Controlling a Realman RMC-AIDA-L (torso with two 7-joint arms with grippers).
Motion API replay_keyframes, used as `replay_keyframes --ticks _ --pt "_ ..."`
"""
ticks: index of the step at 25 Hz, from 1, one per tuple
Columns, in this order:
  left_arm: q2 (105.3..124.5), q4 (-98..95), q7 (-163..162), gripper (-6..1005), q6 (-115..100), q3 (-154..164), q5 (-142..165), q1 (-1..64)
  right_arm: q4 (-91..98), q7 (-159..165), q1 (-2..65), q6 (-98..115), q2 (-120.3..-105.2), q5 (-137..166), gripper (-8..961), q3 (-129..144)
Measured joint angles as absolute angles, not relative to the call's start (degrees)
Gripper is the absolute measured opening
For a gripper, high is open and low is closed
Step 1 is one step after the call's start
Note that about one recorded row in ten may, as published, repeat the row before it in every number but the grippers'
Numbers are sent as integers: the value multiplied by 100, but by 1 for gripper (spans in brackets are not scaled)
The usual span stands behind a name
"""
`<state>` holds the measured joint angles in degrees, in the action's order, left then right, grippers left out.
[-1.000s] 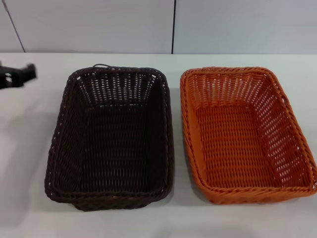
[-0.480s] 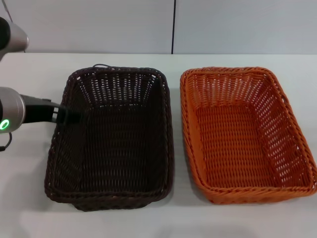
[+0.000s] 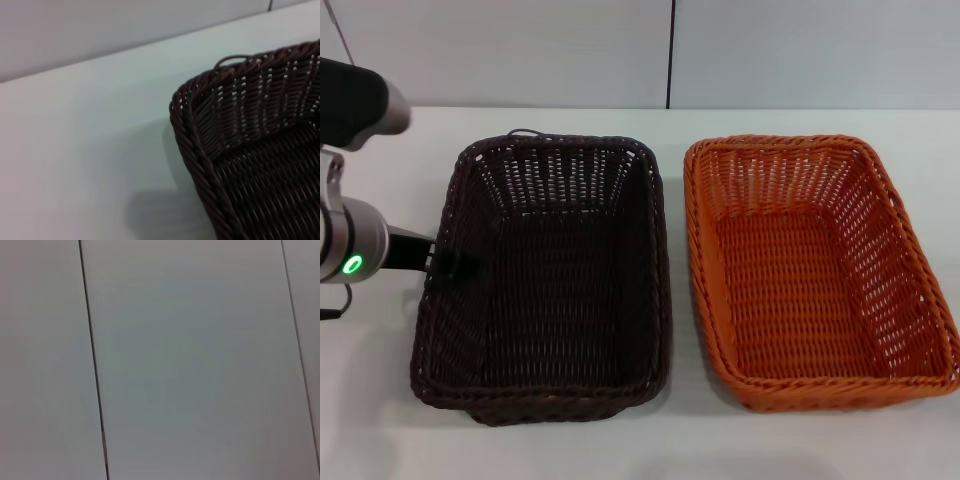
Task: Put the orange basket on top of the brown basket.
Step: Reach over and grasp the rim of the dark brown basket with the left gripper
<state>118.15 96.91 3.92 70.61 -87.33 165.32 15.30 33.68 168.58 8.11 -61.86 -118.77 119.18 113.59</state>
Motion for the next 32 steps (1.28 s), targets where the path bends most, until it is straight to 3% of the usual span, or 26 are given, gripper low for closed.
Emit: replay_keyframes --ticks 14,26,32 --pt "11823 8569 404 675 7015 -8772 16517 2131 3312 16858 826 -6169 -11874 11918 728 11386" --pt "11814 8784 646 654 7035 -8597 16511 2140 3295 16857 841 -6161 -11874 11918 727 11376" --pt "11813 8923 761 496 6999 -8617 16511 2125 3277 16857 890 -6160 -11872 11918 728 11363"
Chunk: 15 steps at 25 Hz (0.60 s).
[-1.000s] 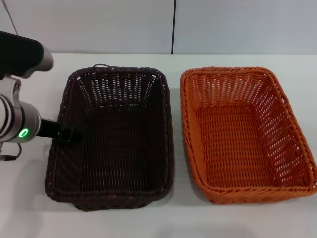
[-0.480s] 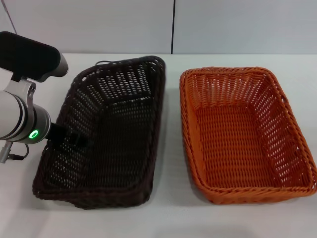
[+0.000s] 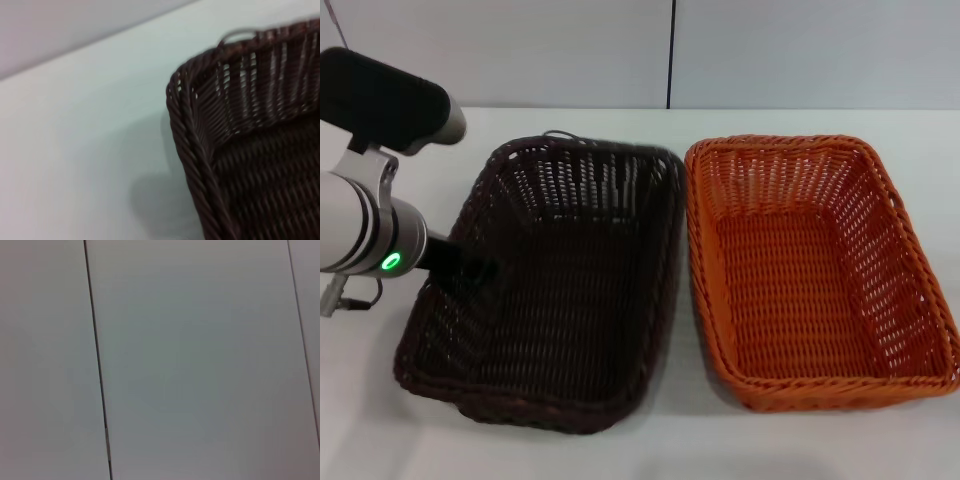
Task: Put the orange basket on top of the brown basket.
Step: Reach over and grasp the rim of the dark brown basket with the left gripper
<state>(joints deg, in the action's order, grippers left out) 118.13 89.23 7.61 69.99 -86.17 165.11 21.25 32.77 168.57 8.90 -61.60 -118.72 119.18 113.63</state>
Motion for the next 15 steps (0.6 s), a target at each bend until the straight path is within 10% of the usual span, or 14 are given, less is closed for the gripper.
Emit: replay_keyframes --ticks 15 --pt "11796 9364 2215 280 7306 -9090 16149 2091 3274 16857 926 -6161 -11865 11921 728 11346"
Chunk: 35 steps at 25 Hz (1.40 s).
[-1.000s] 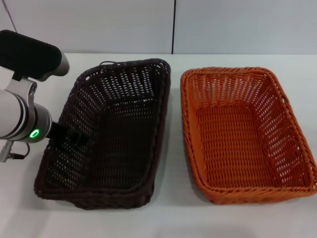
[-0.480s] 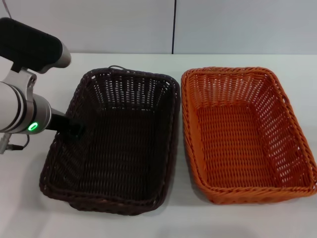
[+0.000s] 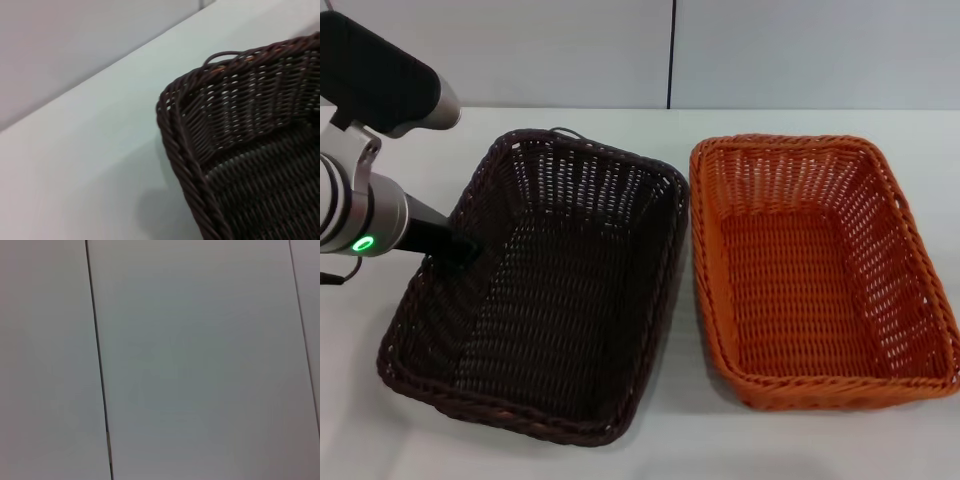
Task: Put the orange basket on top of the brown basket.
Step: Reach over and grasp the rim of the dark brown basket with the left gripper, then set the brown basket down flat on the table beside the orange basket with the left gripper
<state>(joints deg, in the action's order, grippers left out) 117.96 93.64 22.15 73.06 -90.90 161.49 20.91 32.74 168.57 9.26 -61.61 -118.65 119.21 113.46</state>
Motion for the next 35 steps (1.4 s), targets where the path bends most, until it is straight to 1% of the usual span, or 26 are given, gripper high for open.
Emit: replay_keyframes --ticks 8,12,15,20,24,26,27,29,32,35 --pt "11794 9708 3636 281 8037 -9672 15613 2290 3354 16857 896 -6169 -11869 11937 727 11337" --pt "11795 9835 4406 278 8571 -10215 15418 2578 3455 16857 863 -6212 -11875 11945 727 11361" --pt "11795 9848 4617 274 8729 -10358 15404 2674 3495 16857 847 -6218 -11880 11945 728 11362" --pt "11795 10015 5164 217 9023 -10486 15352 2806 3575 16829 833 -6229 -11888 11945 728 11371" --pt "11794 10152 5723 199 9360 -10802 15114 2973 3630 16817 835 -6231 -11891 11948 728 11379" --pt "11794 10145 5873 195 9453 -10891 15010 3041 3640 16813 841 -6223 -11892 11949 728 11381" --pt "11795 9995 6136 195 9563 -10978 14851 3224 3643 16811 850 -6206 -11892 11951 728 11382" --pt "11795 9936 6187 196 9570 -10978 14845 3275 3644 16811 856 -6201 -11892 11951 728 11382" --pt "11795 9532 6386 195 9573 -10975 14847 3581 3647 16809 867 -6186 -11892 11953 728 11382" --pt "11789 9321 6450 194 9569 -10977 14835 3732 3646 16808 871 -6184 -11892 11954 728 11382"
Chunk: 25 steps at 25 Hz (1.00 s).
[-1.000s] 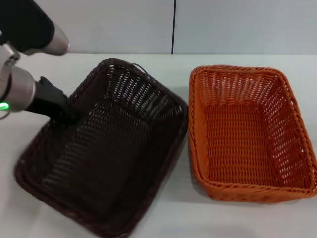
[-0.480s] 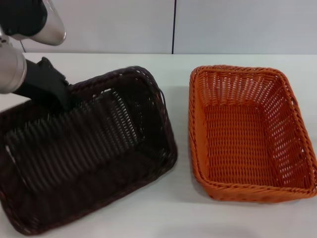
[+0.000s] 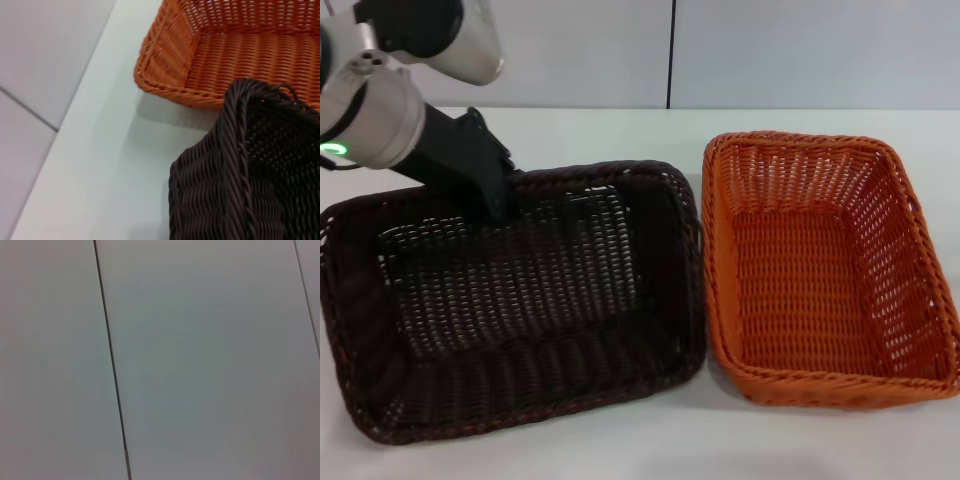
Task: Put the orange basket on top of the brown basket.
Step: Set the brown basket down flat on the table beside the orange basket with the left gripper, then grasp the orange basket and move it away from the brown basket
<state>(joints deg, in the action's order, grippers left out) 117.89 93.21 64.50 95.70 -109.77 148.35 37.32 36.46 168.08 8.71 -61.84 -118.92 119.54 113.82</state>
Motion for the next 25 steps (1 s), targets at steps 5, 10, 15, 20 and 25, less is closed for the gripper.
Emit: replay_keyframes --ticks 5,10,15,20,25 --pt "11784 8404 6582 191 9408 -10977 14867 4259 3620 16806 898 -6174 -11889 11954 729 11382" --pt "11796 7539 6594 189 9013 -10941 14996 4704 3596 16805 940 -6165 -11871 11954 729 11381" --pt "11812 7475 6569 186 8574 -10593 15033 4713 3565 16804 966 -6101 -11863 11962 728 11349" --pt "11826 7631 6454 349 8151 -10517 15038 4637 3559 16804 965 -6098 -11865 11953 726 11320" --pt "11836 8558 5802 588 6654 -10370 15073 3975 3566 16805 971 -6126 -11868 11938 723 11309"
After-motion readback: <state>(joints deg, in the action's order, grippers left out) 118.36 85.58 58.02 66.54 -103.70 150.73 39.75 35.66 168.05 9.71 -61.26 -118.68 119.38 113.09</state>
